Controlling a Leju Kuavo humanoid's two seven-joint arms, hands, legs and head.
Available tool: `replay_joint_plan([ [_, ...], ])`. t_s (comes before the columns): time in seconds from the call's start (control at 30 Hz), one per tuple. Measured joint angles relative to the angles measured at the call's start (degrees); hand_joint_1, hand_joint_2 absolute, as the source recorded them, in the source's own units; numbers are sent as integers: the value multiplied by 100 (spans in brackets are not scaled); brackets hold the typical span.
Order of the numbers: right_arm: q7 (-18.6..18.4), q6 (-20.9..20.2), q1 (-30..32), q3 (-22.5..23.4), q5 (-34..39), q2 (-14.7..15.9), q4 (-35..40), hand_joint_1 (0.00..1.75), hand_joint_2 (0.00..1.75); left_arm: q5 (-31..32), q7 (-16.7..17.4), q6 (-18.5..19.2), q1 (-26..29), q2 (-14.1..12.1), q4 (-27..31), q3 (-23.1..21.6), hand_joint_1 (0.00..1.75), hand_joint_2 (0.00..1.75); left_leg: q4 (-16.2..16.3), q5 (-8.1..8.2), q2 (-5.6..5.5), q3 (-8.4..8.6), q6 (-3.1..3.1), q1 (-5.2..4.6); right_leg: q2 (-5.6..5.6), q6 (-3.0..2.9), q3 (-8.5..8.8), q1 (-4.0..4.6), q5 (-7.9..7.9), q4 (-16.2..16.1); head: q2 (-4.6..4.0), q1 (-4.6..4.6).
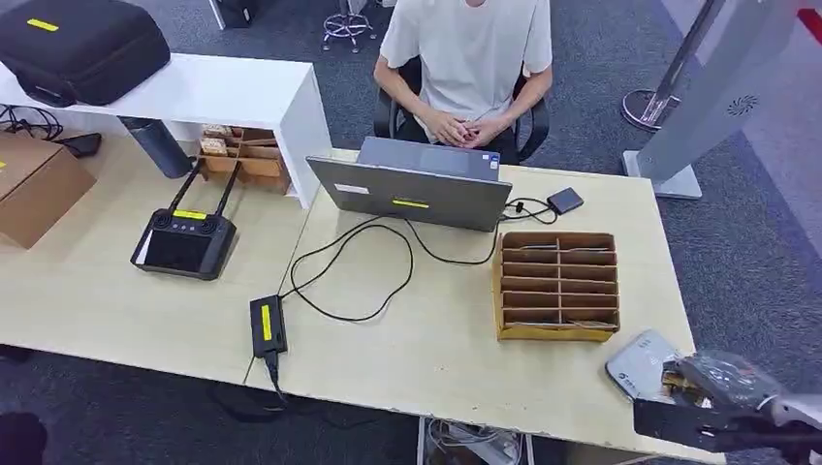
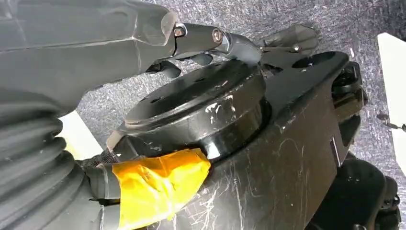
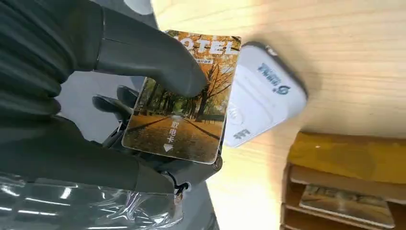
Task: Pass the card to the sensor for recognition and then transmit it.
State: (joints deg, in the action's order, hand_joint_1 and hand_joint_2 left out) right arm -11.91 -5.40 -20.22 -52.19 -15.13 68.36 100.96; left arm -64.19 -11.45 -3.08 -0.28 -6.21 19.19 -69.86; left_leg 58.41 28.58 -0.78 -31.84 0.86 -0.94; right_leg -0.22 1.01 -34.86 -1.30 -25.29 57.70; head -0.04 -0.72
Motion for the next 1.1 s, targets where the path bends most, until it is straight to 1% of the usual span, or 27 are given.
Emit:
replay_joint_plan([
  [0.13,131,-131,652,805,-360,-523,-205,175,175,-63,15,-26,-26,-22,44,-109,0,175,0,0,3,2,0,0,3,0,-3,1,0,0,0,6],
  [0.23,175,-148,904,1159,-496,-801,-338,175,175,-85,22,-33,-42,-31,52,-162,0,175,0,0,2,3,0,0,2,-1,-2,1,-1,0,0,9],
  [0.37,227,-100,1185,1523,-719,-1101,-459,175,175,-118,39,-37,-56,-46,59,-214,0,175,0,0,3,3,0,0,3,-1,-2,0,-1,0,0,4],
  [0.57,391,291,1520,2149,-1424,-1649,-546,175,175,-271,39,-151,-53,-100,205,-328,0,175,0,0,6,3,0,0,6,-1,-2,1,-1,0,0,4],
  [0.67,529,637,1634,2380,-1902,-1963,-568,175,175,-345,48,-251,-50,-120,293,-372,0,175,0,0,6,4,0,1,6,-1,-2,1,-1,0,0,7],
  [0.77,579,873,1717,2581,-2234,-2284,-588,175,175,-417,59,-371,-49,-168,443,-450,0,175,0,0,7,5,-1,1,7,-1,-3,1,-1,1,0,4],
  [0.83,603,918,1752,2655,-2307,-2441,-599,175,175,-424,61,-413,-49,-199,516,-483,0,175,0,-1,6,5,-1,0,7,-1,-3,0,-1,1,0,2],
  [1.1,627,982,1833,2836,-2544,-2780,-684,175,175,-485,68,-516,-41,-315,741,-594,0,175,0,-1,8,4,-1,0,9,-1,-2,0,-1,1,0,4],
])
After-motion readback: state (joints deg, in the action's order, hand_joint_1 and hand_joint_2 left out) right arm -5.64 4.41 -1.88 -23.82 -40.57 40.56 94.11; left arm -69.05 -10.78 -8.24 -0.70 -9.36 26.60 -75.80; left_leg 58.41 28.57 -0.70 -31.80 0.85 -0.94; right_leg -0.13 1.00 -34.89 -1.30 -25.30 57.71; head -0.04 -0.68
